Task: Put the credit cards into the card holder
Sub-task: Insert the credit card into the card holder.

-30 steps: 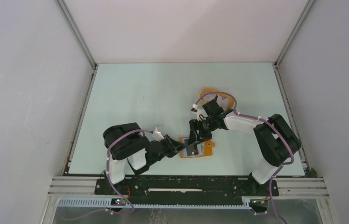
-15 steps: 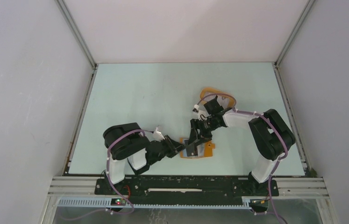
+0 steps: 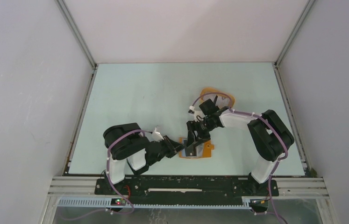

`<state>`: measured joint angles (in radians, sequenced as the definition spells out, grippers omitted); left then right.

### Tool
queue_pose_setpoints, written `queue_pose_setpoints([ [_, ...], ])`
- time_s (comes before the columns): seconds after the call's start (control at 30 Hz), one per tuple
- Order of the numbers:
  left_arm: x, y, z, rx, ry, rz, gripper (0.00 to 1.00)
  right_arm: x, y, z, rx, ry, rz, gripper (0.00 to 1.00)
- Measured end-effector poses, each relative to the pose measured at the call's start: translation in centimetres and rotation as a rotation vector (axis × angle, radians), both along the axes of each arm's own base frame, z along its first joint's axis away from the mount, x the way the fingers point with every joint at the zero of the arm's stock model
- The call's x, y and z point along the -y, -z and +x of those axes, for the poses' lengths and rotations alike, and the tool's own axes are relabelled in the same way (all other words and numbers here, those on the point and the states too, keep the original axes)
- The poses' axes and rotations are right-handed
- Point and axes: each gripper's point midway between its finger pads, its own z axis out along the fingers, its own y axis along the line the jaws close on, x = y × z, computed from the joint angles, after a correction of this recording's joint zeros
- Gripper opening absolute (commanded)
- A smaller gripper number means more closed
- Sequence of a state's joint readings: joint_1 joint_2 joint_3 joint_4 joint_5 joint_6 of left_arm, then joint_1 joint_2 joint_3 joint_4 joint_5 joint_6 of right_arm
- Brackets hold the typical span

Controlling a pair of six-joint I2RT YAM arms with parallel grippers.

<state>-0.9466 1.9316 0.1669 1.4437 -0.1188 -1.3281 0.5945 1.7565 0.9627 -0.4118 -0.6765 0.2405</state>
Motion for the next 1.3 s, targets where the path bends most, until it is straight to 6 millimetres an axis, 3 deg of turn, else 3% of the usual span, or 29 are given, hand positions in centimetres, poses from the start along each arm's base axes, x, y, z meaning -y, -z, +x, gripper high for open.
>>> queue_pose_setpoints([
  [0.5,-0.4,-0.4,0.4,0.016,-0.032,-0.002,0.1,-0.3,0.0,-0.7,0.017,-0.042,-0.02,0.76],
  [0.7,-0.4,-0.6,0.6,0.029,-0.036,0.001,0.16,-0.2,0.0,-0.8,-0.02,-0.034,-0.003,0.72],
  [1.03,0.6,-0.8,1.0,0.048,-0.016,-0.008,0.27,0.4,-0.2,1.1,-0.061,0.015,-0.003,0.67],
  [1.3,1.0,-0.2,0.9,0.034,0.006,-0.003,0.3,0.0,-0.5,4.7,0.008,0.024,-0.014,0.66],
])
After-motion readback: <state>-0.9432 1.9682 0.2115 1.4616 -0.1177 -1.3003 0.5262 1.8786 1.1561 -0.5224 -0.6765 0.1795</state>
